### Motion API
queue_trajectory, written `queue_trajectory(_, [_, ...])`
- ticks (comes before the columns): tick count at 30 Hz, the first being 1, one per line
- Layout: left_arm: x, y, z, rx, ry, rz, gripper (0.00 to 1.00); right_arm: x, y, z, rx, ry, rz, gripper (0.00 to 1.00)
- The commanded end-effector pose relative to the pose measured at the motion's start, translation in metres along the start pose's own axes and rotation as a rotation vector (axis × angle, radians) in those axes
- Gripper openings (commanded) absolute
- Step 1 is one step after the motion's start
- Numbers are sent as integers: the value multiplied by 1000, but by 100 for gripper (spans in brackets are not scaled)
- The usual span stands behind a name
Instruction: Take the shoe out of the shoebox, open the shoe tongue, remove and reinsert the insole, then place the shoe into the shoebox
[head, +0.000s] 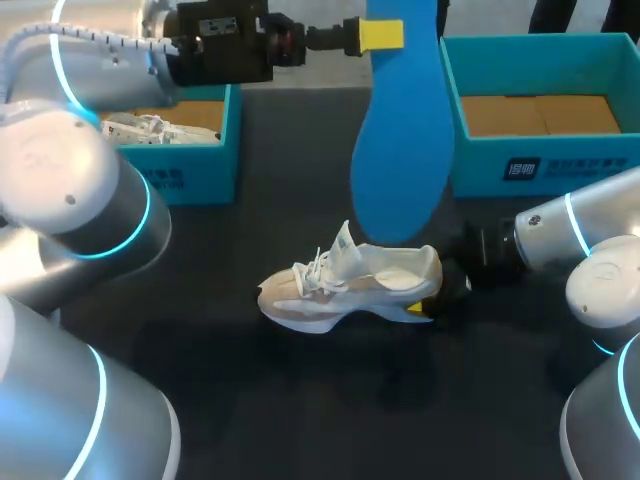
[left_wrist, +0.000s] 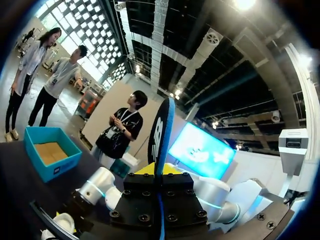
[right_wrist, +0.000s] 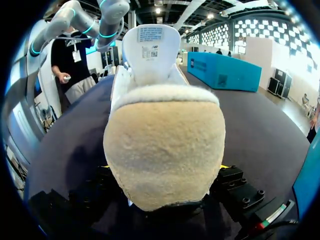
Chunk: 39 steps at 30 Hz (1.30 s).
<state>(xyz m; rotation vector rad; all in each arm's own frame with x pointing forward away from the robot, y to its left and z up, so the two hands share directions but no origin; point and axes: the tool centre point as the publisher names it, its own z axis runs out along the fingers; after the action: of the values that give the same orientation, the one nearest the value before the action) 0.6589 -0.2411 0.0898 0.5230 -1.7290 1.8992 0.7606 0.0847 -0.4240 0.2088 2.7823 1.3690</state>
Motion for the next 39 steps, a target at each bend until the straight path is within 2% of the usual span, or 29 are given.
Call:
queue_trajectory(1, [12,10,10,33,-7,-25,0,0,0,3,2,-1,1,0])
queue_trajectory(8, [29,18,19,-11,67,-64,0,0,0,3,2,-1,1,0])
queue_trajectory(21, [41,18,18,-28,114,-107,0,0,0,3,2,-1,1,0])
queue_trajectory(39, [39,19,16,-18,102,-115,0,0,0,3,2,-1,1,0])
